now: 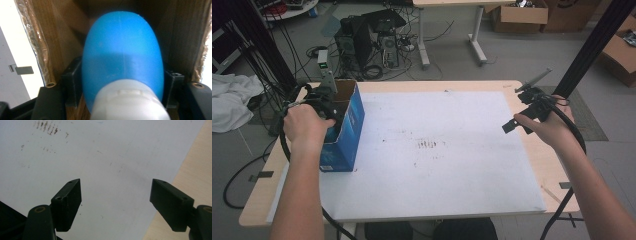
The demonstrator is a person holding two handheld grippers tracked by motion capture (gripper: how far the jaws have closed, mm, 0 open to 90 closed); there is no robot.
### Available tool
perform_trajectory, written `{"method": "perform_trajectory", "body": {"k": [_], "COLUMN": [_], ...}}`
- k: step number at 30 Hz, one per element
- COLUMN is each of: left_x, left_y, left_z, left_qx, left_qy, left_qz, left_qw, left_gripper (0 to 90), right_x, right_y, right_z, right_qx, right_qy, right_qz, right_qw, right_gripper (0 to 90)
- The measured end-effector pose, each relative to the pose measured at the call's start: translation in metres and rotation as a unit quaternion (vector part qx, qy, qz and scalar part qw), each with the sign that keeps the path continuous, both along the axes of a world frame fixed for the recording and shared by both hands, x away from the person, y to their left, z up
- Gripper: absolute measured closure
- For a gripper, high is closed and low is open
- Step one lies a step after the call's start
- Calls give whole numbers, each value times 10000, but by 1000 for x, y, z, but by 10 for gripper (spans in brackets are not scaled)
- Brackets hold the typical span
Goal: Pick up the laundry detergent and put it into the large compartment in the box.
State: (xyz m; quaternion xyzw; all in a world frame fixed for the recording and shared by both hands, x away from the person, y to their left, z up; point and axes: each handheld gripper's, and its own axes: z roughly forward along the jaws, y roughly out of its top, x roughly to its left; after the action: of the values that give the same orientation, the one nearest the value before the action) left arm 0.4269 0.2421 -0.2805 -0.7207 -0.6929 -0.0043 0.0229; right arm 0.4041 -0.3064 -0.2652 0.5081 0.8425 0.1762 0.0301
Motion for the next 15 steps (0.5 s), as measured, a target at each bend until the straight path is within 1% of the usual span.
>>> {"method": "perform_trajectory", "body": {"k": [1,4,10,12,13,15], "left_x": [0,-1,-4,-4,-5,-6], "left_y": [0,0,2,2,1,0], "left_z": [0,2,7,9,12,16], "left_qx": [-18,6,-56,-30,32,44], "left_qy": [5,-50,-56,-76,-77,-112], "left_qz": [21,9,92,113,126,97], "left_qw": [10000,10000,9999,9999,9999,9999], "left_gripper": [318,292,283,281,259,244], "right_x": [0,0,-1,-1,-1,-1], "right_y": [0,0,0,0,0,1], "right_z": [0,1,1,1,1,1], "right_qx": [5,5,12,15,15,10], "right_qy": [-7,-6,-5,-12,-11,-10], "right_qz": [-1,1,5,15,13,9], "right_qw": [10000,10000,10000,10000,10000,10000], "right_gripper": [256,256,256,256,256,256]}}
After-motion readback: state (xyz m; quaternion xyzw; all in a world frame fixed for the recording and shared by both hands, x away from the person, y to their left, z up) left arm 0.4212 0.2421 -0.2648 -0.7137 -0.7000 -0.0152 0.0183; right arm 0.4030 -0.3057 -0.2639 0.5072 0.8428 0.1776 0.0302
